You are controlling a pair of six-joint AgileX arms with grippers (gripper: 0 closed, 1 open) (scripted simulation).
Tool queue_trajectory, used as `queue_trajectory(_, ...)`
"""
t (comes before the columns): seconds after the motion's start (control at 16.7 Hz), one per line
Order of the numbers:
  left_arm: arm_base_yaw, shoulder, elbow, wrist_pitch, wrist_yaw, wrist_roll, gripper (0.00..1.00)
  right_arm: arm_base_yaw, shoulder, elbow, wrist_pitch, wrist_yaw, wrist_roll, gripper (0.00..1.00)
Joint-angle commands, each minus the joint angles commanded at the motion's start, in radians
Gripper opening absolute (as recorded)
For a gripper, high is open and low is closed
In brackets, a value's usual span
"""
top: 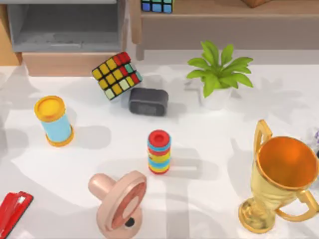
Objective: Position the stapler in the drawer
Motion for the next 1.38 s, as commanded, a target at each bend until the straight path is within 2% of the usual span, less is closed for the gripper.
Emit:
queue_trajectory(0.36, -0.019, 0.049, 0.102, -0.051, -0.019, 0.0, 1.0, 0.0, 0.0, 0.0, 0.0, 0.0, 0.0, 1.0)
queue_trajectory(0.6, -0.019, 0.05, 0.104, -0.052, -0.019, 0.0, 1.0, 0.0, 0.0, 0.0, 0.0, 0.0, 0.0, 1.0)
queue_trajectory(1.38, -0.019, 0.05, 0.104, -0.052, -0.019, 0.0, 0.02, 0.0, 0.0, 0.0, 0.0, 0.0, 0.0, 1.0)
